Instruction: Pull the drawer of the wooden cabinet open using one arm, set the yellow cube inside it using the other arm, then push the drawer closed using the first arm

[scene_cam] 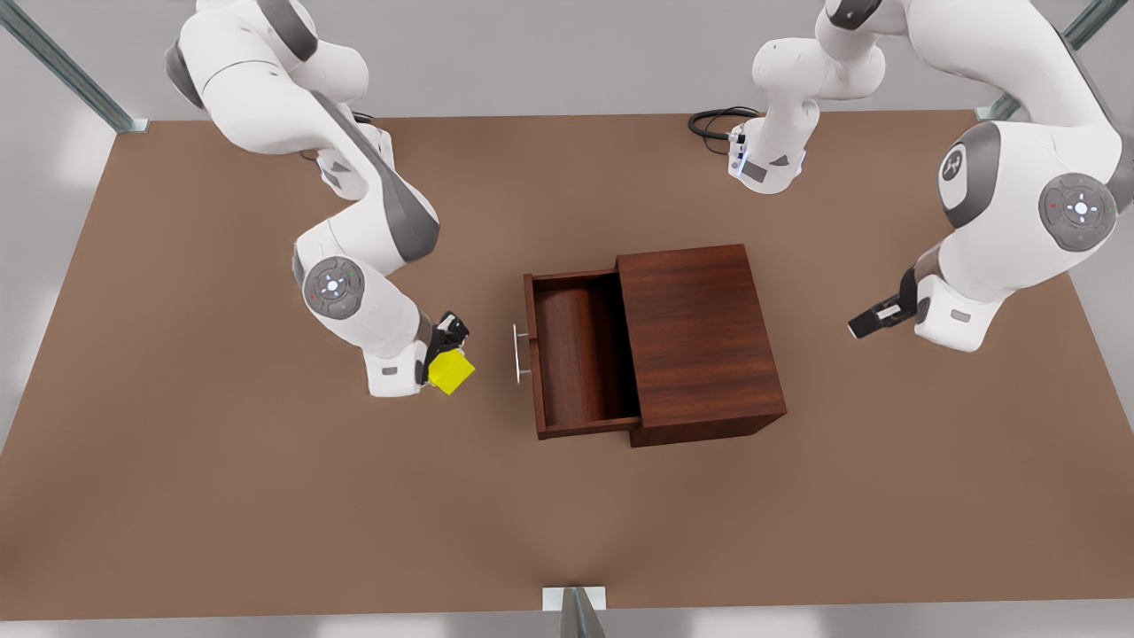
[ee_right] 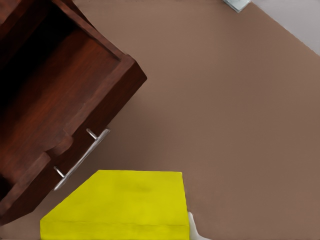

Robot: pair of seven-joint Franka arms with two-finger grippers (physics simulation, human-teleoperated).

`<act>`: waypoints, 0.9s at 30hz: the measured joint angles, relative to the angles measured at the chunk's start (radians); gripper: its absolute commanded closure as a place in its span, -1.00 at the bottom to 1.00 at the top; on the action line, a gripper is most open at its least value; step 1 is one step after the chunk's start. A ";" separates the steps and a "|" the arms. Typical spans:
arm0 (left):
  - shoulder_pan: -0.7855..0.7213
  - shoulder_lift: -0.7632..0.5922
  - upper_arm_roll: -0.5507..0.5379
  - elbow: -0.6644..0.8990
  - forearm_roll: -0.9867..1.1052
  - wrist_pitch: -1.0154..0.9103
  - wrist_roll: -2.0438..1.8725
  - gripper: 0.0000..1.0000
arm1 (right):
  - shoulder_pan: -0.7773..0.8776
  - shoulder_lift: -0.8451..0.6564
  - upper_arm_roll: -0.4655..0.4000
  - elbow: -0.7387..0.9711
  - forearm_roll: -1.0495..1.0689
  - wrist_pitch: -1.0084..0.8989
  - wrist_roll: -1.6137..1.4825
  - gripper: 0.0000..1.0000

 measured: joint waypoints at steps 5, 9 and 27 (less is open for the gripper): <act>0.000 0.030 0.002 0.007 0.015 0.011 0.122 -1.00 | 0.152 0.141 -0.024 0.235 -0.006 -0.066 0.180 -0.28; 0.003 0.035 0.002 0.007 0.018 0.011 0.198 -1.00 | 0.295 0.246 -0.086 0.389 -0.012 -0.085 0.316 -0.28; -0.135 0.075 -0.006 0.009 -0.184 -0.007 -0.018 0.57 | 0.390 0.318 -0.152 0.458 -0.029 -0.021 0.708 -1.00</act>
